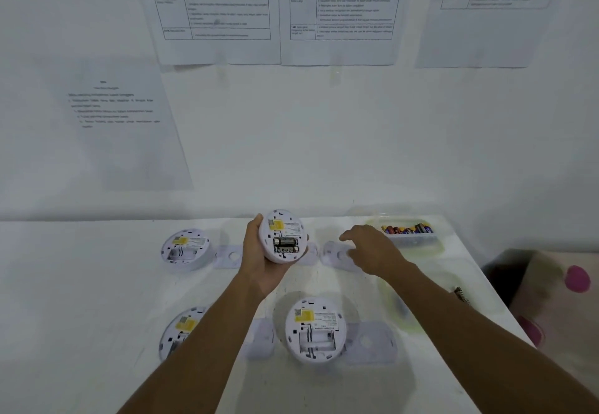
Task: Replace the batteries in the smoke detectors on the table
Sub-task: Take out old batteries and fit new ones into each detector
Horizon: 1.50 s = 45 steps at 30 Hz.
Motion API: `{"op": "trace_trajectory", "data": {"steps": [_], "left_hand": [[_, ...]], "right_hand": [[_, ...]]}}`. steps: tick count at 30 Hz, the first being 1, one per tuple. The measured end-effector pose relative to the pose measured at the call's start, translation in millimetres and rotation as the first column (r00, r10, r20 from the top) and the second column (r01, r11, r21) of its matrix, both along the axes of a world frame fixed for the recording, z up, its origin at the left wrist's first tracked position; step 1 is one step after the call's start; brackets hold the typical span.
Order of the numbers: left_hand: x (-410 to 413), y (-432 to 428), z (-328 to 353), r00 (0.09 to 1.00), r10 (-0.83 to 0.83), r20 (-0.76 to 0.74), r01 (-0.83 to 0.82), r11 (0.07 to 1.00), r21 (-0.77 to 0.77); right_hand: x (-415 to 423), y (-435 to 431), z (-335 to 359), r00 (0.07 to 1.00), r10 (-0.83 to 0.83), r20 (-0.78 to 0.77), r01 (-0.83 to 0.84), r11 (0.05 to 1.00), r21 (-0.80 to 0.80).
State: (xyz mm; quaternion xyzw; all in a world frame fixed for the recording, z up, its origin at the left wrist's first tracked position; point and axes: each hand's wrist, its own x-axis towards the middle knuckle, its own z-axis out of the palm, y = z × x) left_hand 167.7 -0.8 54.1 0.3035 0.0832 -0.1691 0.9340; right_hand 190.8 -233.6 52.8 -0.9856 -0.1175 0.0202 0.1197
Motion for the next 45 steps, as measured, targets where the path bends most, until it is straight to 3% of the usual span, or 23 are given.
{"op": "trace_trajectory", "data": {"steps": [9, 34, 37, 39, 42, 45], "left_hand": [[0, -5, 2, 0.996, -0.089, 0.03, 0.09, 0.994, -0.058], [5, -11, -7, 0.996, -0.085, 0.04, 0.086, 0.996, -0.027], [4, -12, -4, 0.996, -0.076, 0.046, 0.078, 0.996, -0.039], [4, -13, -3, 0.996, -0.071, 0.046, 0.073, 0.995, -0.06], [3, -16, -1, 0.999, -0.046, 0.029, 0.049, 0.995, -0.089], [-1, -20, 4, 0.999, -0.034, -0.001, 0.034, 0.995, -0.094]], "right_hand": [[11, 5, -11, 0.989, 0.097, -0.11, -0.11, 0.987, -0.115], [17, -7, -20, 1.0, 0.021, -0.019, -0.024, 0.99, -0.14], [11, -7, -13, 1.0, 0.004, 0.006, -0.004, 0.999, -0.049], [3, -2, -3, 0.995, -0.022, 0.1, 0.012, 0.995, 0.103], [-18, 18, 18, 0.945, -0.093, 0.314, -0.047, 0.911, 0.409], [-41, 44, 29, 0.931, -0.06, 0.36, -0.152, 0.833, 0.532]]}}
